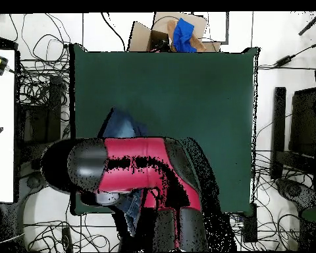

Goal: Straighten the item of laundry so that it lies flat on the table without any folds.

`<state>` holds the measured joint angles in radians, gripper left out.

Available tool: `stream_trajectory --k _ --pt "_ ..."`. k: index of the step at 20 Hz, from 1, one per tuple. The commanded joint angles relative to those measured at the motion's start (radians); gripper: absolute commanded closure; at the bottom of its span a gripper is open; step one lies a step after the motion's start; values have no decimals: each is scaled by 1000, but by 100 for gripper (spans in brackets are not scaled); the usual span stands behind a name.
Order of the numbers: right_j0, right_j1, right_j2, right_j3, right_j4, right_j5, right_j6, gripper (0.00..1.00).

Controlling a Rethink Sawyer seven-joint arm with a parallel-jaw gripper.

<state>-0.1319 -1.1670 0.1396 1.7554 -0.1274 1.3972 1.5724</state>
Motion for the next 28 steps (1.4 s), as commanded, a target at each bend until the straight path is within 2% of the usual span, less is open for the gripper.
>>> stream_trajectory --k 1,5,9,16,21,25,28 --pt "24 7 27 -172 58 128 277 100" --pt "60 81 41 -267 58 151 343 100" --pt "59 139 33 -257 86 82 310 100" --pt "29 173 10 -183 82 -88 190 100" --pt "-54 302 64 -174 31 -307 -9 100" --pt "-123 355 106 -160 2 -430 -115 100" --pt "-174 366 135 -131 3 -492 -154 100"
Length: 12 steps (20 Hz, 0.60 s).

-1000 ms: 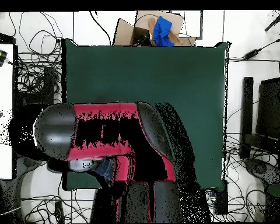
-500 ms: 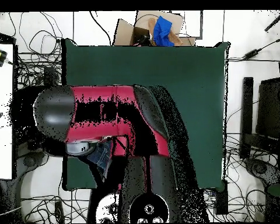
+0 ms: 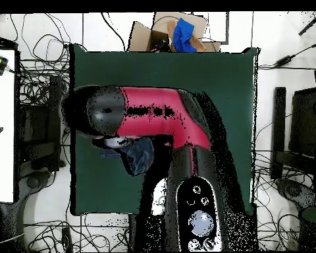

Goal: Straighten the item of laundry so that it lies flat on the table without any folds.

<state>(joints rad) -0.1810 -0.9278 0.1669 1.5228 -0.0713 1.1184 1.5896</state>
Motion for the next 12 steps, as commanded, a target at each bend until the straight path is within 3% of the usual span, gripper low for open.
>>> stream_trajectory --k 1,4,12 --pt "-143 115 117 127 -51 -236 -175 100" --pt "-196 94 151 165 -57 -280 -193 100" --pt "-298 169 233 30 -106 -194 -267 100"
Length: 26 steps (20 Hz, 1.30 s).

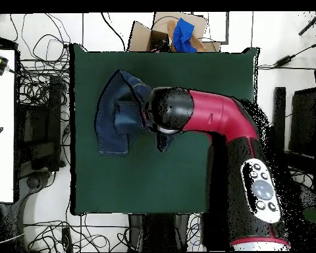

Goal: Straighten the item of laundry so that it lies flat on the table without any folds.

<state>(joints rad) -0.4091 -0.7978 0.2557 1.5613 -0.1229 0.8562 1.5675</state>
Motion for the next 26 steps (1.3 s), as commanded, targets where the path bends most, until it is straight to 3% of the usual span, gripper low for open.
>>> stream_trajectory --k 1,5,15,22,26 --pt "-82 53 154 -30 -61 80 -258 100" --pt "-131 94 193 -87 -92 96 -294 100" --pt "-239 268 234 -346 -205 99 -457 100" --pt "-227 366 239 -587 -258 228 -571 100" --pt "-232 398 232 -616 -272 217 -592 100"
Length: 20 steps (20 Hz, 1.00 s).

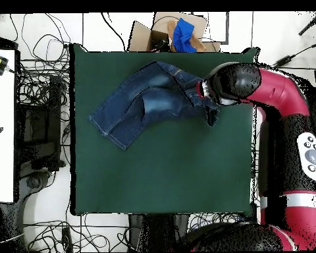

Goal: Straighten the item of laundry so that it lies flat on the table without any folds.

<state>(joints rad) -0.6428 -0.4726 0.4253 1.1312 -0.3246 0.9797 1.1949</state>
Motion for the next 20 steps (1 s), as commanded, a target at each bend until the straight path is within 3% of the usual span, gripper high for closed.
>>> stream_trajectory --k 1,16,17,20 --pt "-1 78 63 -185 -67 91 -226 100" --pt "-5 -6 31 4 -30 -20 -130 100" --pt "-3 -5 32 6 -26 -10 -121 0" --pt "3 -11 24 24 -16 5 -92 0"
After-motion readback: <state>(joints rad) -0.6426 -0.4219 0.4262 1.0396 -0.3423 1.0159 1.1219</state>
